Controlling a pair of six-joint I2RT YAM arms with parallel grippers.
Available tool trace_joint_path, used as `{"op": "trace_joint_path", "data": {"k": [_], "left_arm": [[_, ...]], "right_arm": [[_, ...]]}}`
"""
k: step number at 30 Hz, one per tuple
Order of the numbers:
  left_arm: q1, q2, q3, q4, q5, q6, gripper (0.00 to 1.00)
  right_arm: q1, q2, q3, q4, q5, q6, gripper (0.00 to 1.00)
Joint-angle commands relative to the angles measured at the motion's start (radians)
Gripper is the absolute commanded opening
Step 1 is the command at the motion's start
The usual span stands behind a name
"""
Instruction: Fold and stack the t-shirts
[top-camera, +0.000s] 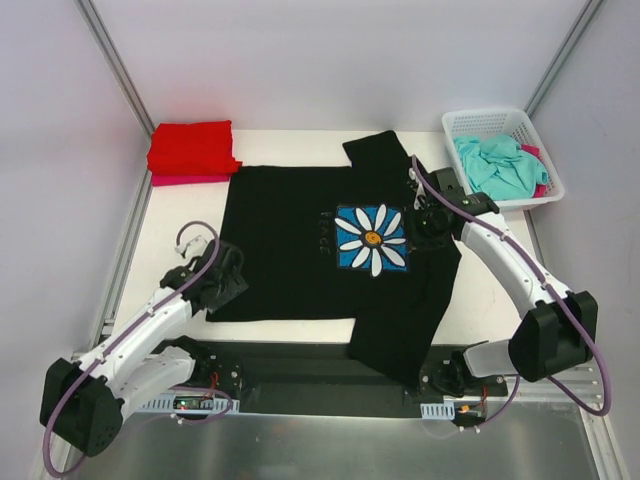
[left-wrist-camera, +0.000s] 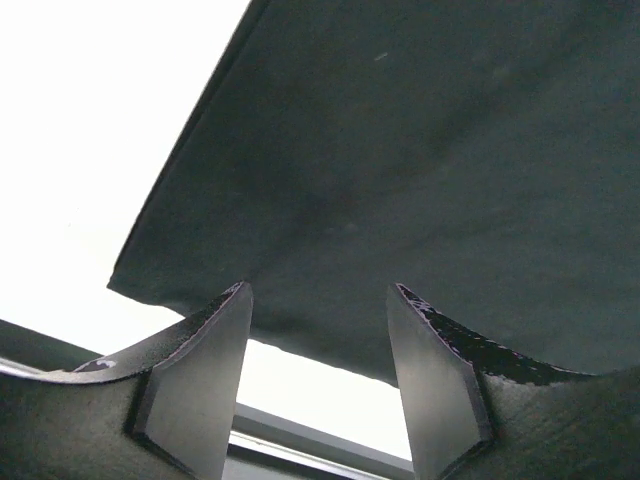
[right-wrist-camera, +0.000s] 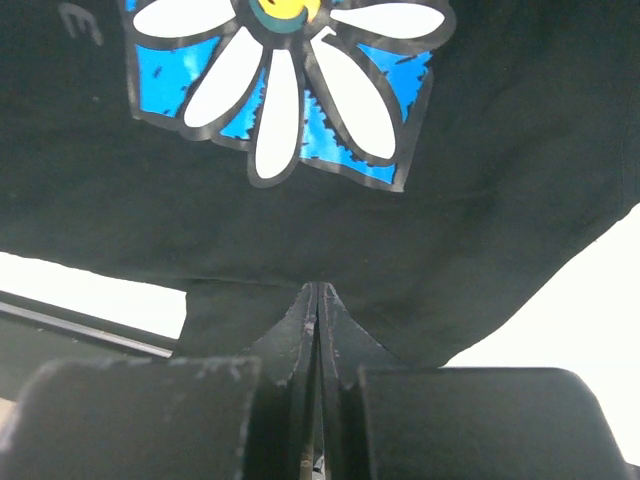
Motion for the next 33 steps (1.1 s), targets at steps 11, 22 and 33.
{"op": "trace_joint_path", "data": {"k": [11,22,33], "left_arm": [[-0.044,0.494,0.442,0.431,-0.089,0.379,0.56],[0.109,0.984,0.836,0.345,0.061,0.379,0.53],[0.175,1.119,0.965,0.157,0.155,0.341,0.28]], "right_arm": [[-0.02,0.136,-0.026,0.422,0.182,-0.035,0.01],[-0.199,0.547,0.345,0.379,-0.011,-0.034,0.01],[-0.256,0.707,0.449,0.252,-0.035,0.02,0.01]]}}
